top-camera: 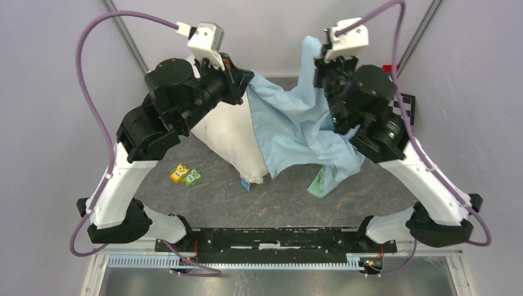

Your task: Put the pillow into the pillowcase

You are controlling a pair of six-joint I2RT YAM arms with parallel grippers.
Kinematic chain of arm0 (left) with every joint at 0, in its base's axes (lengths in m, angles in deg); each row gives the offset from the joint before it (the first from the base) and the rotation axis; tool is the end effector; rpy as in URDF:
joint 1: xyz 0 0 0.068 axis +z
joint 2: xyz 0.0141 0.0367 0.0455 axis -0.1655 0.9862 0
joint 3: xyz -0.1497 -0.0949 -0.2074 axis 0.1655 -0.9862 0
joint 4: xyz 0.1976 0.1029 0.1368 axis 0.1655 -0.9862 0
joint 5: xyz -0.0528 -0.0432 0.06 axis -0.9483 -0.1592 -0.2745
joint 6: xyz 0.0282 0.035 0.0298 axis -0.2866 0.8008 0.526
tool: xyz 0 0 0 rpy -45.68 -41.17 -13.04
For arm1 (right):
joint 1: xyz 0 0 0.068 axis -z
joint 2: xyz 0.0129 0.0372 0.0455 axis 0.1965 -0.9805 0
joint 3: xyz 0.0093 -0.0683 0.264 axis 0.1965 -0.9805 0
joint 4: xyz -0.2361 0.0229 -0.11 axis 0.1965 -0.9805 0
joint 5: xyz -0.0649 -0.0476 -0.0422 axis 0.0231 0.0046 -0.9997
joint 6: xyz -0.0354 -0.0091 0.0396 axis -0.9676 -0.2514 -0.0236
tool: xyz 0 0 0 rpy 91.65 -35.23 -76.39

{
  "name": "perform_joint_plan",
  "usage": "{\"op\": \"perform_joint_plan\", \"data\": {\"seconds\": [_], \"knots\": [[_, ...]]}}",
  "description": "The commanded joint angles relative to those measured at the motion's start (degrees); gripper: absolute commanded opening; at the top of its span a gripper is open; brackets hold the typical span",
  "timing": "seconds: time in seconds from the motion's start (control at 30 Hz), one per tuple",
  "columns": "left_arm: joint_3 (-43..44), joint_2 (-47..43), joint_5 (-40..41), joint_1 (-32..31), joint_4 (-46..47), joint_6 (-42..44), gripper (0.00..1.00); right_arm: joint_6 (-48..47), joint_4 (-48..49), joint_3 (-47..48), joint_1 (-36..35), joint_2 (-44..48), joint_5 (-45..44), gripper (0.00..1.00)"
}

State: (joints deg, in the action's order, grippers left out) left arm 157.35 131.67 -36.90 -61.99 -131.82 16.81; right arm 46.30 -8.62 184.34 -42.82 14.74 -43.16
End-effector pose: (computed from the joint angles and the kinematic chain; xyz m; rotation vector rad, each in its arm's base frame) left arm 0.1393 -0.1613 0.5881 0.2455 1.5929 -0.6472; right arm 0.1518 0.1663 0.5661 -0.0883 1.4272 0.1039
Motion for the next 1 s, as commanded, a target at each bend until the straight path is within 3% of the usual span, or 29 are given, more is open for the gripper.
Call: {"op": "perform_joint_plan", "data": {"seconds": [0.0, 0.1, 0.17, 0.23, 0.3, 0.37, 0.43, 0.5, 0.6, 0.7, 0.73, 0.87, 0.97], "knots": [[-7.63, -6.09, -5.58, 0.1, 0.54, 0.34, 0.02, -7.35, 11.4, 10.01, 0.08, -9.64, 5.78, 0.0], [-15.25, -10.57, -11.95, -0.2, 0.93, -0.99, 0.03, -1.4, 8.29, 18.72, 0.01, -17.78, 16.17, 0.0], [-21.54, -14.23, -16.6, -0.52, 2.9, -1.51, 0.03, 2.81, 7.02, 19.18, -0.13, -19.94, 22.0, 0.0], [-27.1, -17.51, -18.75, -0.51, 3.89, -2.18, 0.02, 6.59, 9.0, 10.73, -0.17, -18.05, 27.35, 0.0], [-30.03, -20.2, -15.02, -0.53, 3.93, -2.79, 0.04, 10.3, 12.75, -0.53, -0.16, -14.14, 33.15, 0.0], [-32.13, -22.47, -4.76, -0.48, 3.55, -4.54, 0.19, 13.86, 16.41, -11.56, -0.12, -10.12, 37.51, 0.0], [-32.7, -23.86, 9.09, -0.52, 0.91, -9.43, 0.44, 16.6, 18.27, -20.5, -0.17, -7.26, 40.95, 0.0], [-33.37, -24.03, 16.27, -0.49, 0.32, -10.68, 0.55, 18.51, 18.4, -27.63, -0.18, -5.03, 42.44, 0.0], [-32.98, -21.73, 18.2, -0.4, 1.66, -11.29, 0.76, 20.71, 18.59, -36.16, -0.32, -1.63, 43.71, 0.0], [-30.45, -15.74, 16.14, -0.15, 2.55, -10.44, 0.86, 22.14, 18.46, -42.26, -0.7, 1.29, 44.76, 0.02], [-29.55, -13.57, 14.8, 0.25, 3.08, -9.63, 0.89, 22.32, 18.02, -43.59, -0.92, 2.43, 43.99, 0.07], [-22.22, -2.44, 7.33, 4.06, 3.33, -6.69, 0.94, 24.16, 14.52, -48.15, -1.15, 8.3, 36.77, 0.62], [-19.21, 3.27, 4.03, 7.79, 4.29, -5.18, 0.97, 25.97, 9.23, -51.32, -1.07, 12.37, 26.81, 0.89]]}}
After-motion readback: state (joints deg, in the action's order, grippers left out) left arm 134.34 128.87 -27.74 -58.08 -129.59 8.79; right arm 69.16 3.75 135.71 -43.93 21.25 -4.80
